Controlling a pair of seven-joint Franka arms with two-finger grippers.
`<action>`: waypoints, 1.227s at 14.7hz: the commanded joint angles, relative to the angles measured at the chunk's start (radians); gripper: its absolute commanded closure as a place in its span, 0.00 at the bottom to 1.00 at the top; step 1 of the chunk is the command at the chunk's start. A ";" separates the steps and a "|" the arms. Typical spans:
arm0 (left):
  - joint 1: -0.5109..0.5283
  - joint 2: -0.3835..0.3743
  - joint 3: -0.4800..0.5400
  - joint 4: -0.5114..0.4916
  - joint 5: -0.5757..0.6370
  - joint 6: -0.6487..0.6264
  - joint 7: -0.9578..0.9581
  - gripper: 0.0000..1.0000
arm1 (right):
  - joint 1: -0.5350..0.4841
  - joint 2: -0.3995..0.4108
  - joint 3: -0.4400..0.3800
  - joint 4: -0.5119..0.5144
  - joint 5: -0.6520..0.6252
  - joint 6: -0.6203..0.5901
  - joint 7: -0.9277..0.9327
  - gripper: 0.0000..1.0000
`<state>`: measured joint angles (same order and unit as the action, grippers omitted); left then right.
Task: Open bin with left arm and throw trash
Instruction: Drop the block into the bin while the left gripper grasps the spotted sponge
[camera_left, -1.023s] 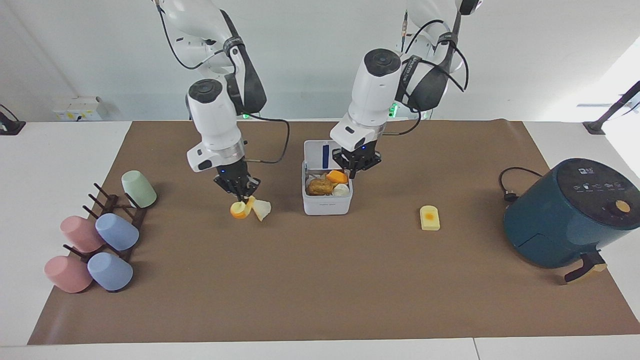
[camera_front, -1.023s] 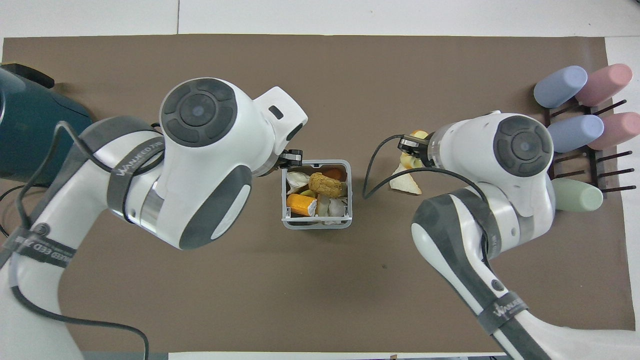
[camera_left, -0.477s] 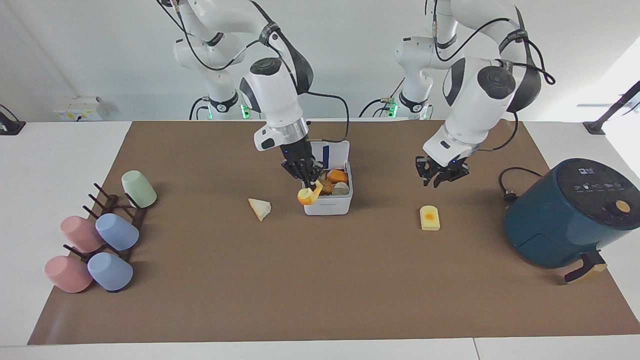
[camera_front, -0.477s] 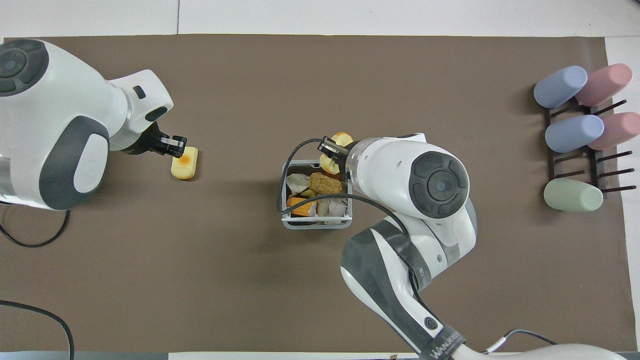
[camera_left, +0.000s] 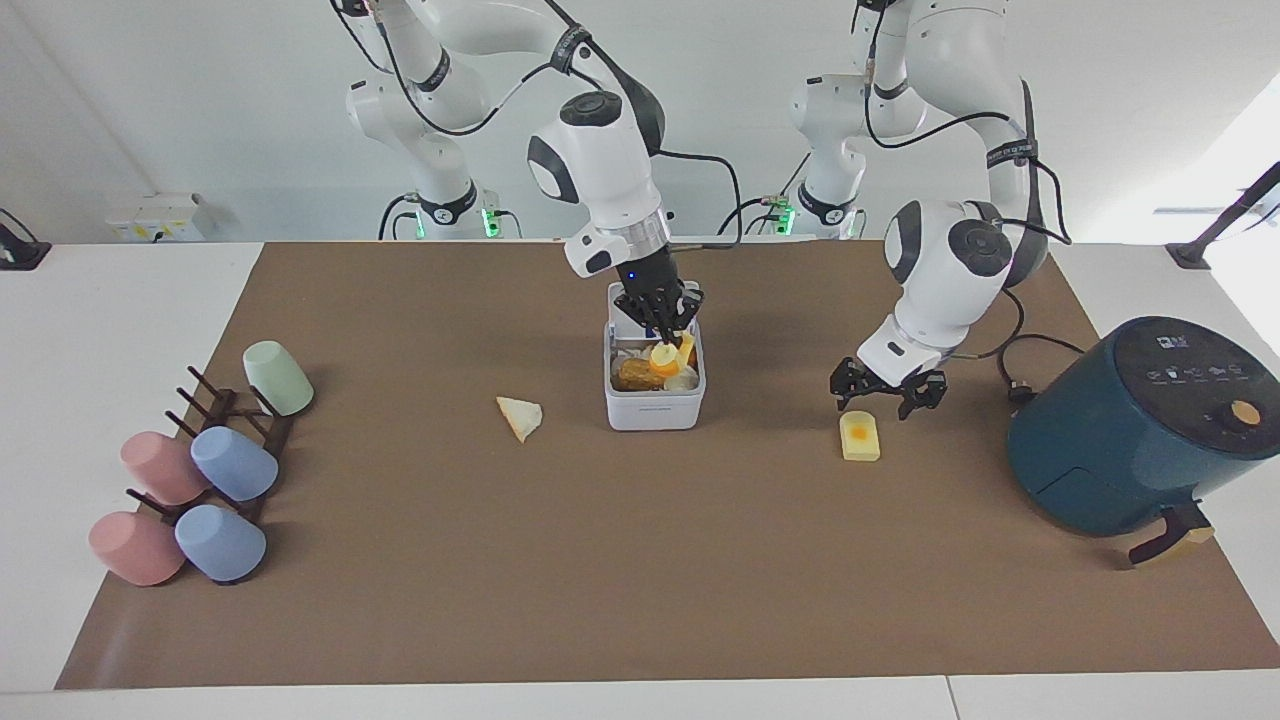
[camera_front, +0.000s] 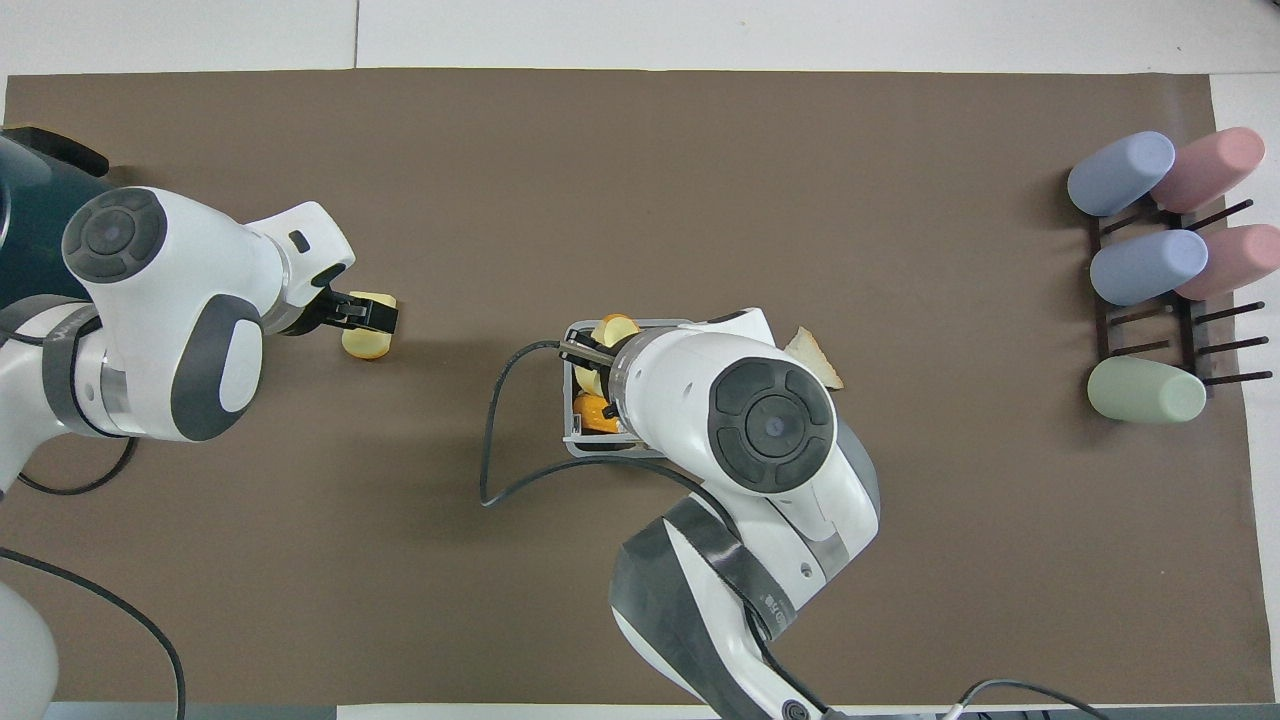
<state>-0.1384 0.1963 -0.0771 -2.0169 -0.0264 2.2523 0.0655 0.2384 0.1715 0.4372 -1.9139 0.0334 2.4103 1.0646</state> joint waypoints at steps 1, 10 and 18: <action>0.010 0.041 -0.004 -0.011 -0.006 0.068 0.025 0.00 | -0.004 -0.009 0.005 0.006 0.008 -0.060 -0.014 1.00; 0.008 0.109 -0.004 -0.011 0.059 0.130 0.027 0.02 | -0.014 -0.001 0.005 0.081 -0.010 -0.207 -0.084 0.00; 0.013 0.115 -0.004 0.001 0.059 0.124 0.046 0.68 | -0.194 0.005 -0.008 0.122 -0.039 -0.313 -0.438 0.00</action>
<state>-0.1379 0.3091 -0.0777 -2.0188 0.0105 2.3614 0.1016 0.1140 0.1667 0.4194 -1.7841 0.0057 2.0921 0.7387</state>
